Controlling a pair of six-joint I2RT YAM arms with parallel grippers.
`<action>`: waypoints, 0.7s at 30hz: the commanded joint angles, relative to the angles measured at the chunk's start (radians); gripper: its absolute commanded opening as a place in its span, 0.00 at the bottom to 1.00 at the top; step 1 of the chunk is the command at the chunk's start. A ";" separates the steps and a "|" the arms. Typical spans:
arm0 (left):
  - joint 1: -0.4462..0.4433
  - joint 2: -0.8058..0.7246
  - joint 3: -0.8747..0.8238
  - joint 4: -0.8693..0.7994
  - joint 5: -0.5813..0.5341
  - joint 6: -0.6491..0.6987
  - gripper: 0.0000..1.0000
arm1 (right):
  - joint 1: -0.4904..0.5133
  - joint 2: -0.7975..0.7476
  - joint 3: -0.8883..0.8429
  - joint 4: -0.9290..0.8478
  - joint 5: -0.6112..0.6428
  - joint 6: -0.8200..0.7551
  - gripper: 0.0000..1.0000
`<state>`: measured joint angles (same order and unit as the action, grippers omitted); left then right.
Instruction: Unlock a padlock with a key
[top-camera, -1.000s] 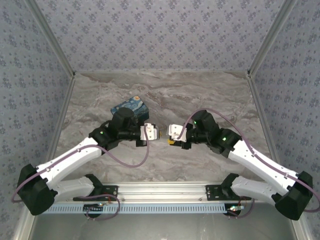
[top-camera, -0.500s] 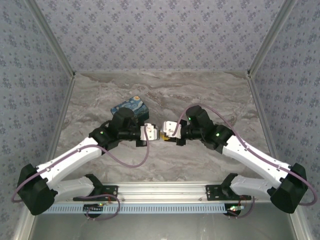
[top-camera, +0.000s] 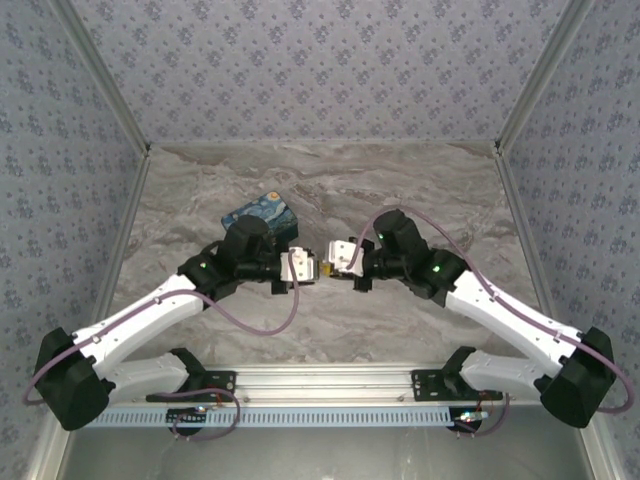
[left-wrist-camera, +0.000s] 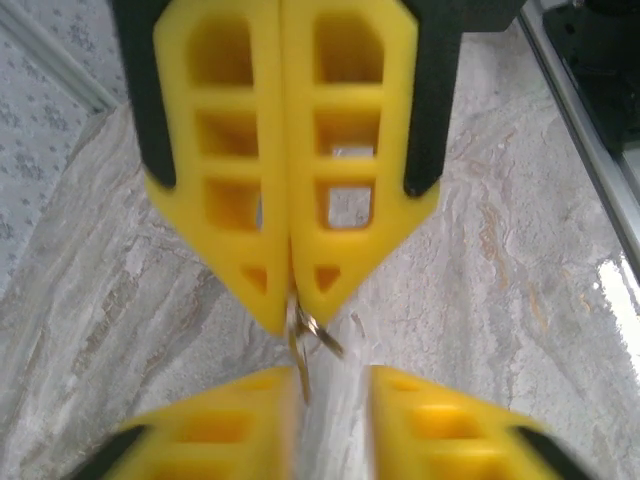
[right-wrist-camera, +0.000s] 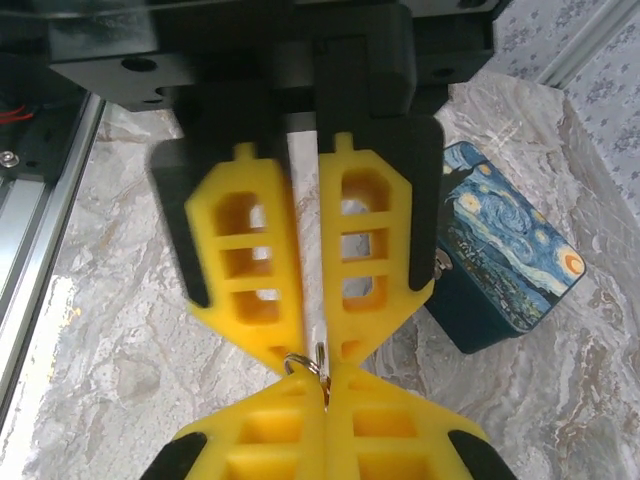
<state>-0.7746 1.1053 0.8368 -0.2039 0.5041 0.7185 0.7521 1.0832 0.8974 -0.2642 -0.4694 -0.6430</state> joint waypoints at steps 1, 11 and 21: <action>-0.003 -0.049 -0.001 0.062 0.005 -0.059 0.38 | -0.048 -0.066 -0.052 0.091 -0.089 0.100 0.00; 0.068 -0.232 -0.238 0.579 -0.213 -0.796 0.62 | -0.171 -0.169 -0.297 0.628 -0.208 0.563 0.00; 0.102 -0.168 -0.204 0.737 -0.288 -1.445 0.59 | -0.126 -0.158 -0.430 1.074 0.075 1.005 0.00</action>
<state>-0.6846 0.9092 0.6033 0.4004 0.2497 -0.4515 0.6113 0.9283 0.4969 0.5938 -0.5167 0.1703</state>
